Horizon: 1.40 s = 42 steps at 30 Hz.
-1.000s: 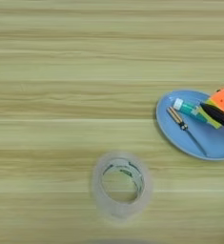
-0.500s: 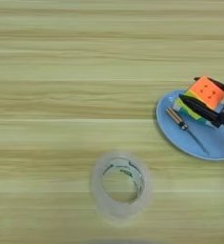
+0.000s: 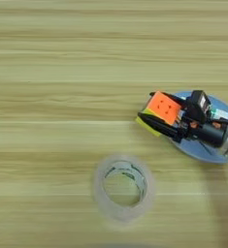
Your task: Move the objects on the table
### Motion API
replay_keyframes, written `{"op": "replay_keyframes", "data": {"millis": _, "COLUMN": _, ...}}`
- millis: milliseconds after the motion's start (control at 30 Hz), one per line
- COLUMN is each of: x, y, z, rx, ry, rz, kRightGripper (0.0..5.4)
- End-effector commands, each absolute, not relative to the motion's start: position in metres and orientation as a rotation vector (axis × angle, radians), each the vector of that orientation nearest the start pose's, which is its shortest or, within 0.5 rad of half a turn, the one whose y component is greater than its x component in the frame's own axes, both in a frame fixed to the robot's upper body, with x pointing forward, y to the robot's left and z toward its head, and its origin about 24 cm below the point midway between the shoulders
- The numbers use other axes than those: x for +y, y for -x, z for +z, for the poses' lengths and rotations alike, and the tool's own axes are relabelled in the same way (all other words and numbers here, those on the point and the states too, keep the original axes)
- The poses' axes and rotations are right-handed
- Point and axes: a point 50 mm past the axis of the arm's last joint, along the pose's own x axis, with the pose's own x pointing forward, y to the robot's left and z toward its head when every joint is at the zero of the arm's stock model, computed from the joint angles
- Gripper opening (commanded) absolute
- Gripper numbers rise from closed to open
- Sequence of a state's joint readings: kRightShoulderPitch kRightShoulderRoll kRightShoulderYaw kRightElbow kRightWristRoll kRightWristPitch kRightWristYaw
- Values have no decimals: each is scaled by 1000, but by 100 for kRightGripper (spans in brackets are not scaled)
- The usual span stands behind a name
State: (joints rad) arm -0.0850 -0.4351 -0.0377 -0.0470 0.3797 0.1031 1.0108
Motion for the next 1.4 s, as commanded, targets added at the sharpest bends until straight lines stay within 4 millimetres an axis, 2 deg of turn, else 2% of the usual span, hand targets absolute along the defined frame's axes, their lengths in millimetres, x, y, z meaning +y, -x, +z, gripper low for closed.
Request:
{"op": "replay_keyframes", "data": {"millis": 33, "x": -176, "y": -250, "z": 102, "rx": -82, "ry": 134, "rz": 1023, "kRightGripper": 334}}
{"op": "replay_keyframes", "data": {"millis": 433, "x": -158, "y": -244, "z": 86, "rx": -31, "ry": 156, "rz": 1094, "kRightGripper": 334}}
{"op": "replay_keyframes", "data": {"millis": 1400, "x": -160, "y": -244, "z": 69, "rx": 44, "ry": 209, "rz": 1090, "kRightGripper": 334}}
